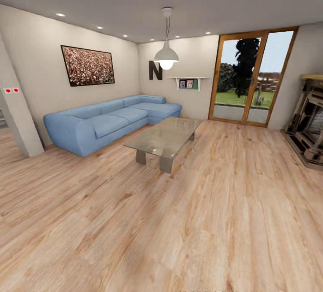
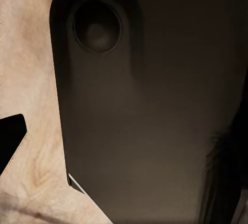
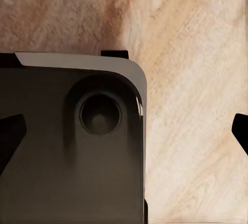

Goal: In the kitchen, take the popcorn bag from the countertop, put it into the microwave, and heat it until the popcorn is cooked so the cooked popcorn ends up inside the bag.

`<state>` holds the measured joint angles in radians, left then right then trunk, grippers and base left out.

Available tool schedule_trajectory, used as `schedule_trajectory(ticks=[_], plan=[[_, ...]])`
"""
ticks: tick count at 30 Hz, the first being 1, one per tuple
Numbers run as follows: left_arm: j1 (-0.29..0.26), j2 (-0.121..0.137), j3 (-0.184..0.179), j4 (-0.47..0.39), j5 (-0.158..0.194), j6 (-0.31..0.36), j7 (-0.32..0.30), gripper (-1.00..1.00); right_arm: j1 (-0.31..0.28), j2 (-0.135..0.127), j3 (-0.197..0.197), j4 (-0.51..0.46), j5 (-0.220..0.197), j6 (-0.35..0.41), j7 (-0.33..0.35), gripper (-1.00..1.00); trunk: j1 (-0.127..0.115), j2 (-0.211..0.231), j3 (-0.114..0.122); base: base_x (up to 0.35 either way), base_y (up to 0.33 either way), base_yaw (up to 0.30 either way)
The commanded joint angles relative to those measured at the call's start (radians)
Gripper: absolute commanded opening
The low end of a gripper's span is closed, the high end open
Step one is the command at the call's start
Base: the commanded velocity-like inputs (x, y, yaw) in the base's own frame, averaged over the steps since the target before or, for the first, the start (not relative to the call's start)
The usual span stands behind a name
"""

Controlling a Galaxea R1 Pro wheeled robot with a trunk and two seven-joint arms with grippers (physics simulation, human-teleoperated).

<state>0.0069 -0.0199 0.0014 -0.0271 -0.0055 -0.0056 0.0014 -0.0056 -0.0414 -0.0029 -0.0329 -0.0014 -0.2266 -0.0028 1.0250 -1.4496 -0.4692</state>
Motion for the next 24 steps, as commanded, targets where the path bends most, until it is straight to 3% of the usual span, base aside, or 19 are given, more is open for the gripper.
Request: schedule_trajectory(ticks=[1, 24], plan=[[0.001, 0.000, 0.000, -0.002, -0.001, -0.001, 0.000, 1.00, -0.001, 0.000, 0.000, 0.001, 0.000, -0.003, 0.000, 1.00, 0.000, 0.000, -0.001, 0.000, 0.000, -0.297], [0.001, 0.000, 0.000, -0.002, -0.001, -0.001, 0.000, 1.00, -0.001, 0.000, 0.000, 0.001, 0.000, -0.003, 0.000, 1.00, 0.000, 0.000, -0.001, 0.000, 0.000, -0.297]])
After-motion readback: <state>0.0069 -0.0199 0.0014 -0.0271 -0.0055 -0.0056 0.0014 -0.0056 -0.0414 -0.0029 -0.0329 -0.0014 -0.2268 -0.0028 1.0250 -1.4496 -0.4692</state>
